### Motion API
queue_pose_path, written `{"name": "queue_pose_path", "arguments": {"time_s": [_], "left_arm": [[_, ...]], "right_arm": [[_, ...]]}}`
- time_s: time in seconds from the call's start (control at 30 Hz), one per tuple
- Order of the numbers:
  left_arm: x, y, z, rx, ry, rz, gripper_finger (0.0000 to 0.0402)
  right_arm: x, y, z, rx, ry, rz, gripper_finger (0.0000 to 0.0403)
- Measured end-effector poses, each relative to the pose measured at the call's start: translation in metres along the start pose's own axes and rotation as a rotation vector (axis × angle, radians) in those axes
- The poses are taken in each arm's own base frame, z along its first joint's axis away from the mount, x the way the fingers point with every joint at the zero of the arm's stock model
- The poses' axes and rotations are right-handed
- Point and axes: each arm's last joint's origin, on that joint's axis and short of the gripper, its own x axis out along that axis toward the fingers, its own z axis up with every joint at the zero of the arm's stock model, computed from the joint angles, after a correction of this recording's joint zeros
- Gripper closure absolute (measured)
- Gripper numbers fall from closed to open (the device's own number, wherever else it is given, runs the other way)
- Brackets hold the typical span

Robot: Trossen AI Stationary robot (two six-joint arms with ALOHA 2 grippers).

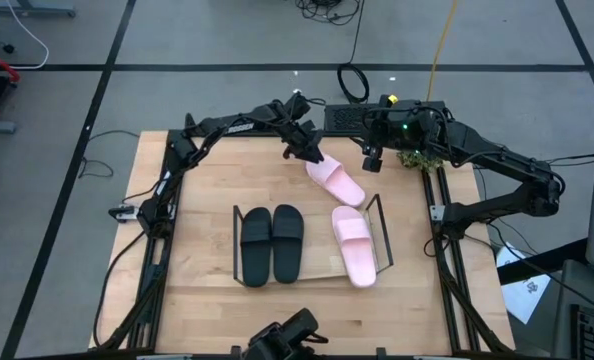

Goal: Pick and place slides into the shelf
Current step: Put the pink slides on the shelf

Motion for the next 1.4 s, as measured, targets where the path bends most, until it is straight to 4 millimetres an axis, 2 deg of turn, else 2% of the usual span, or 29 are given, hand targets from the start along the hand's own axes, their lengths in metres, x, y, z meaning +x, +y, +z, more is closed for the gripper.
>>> {"name": "queue_pose_path", "arguments": {"time_s": [0.77, 1.3, 1.4], "left_arm": [[0.016, -0.009, -0.008, -0.034, -0.152, 0.181, 0.0282], [0.014, -0.006, -0.004, -0.064, -0.245, 0.247, 0.0282], [0.014, -0.006, -0.004, -0.055, -0.243, 0.253, 0.0298]], "right_arm": [[0.0, 0.001, 0.0, -0.012, -0.001, 0.003, 0.0206], [0.0, 0.003, -0.004, -0.044, 0.039, 0.025, 0.0206], [0.0, 0.003, -0.004, -0.051, 0.039, 0.025, 0.0206]]}}
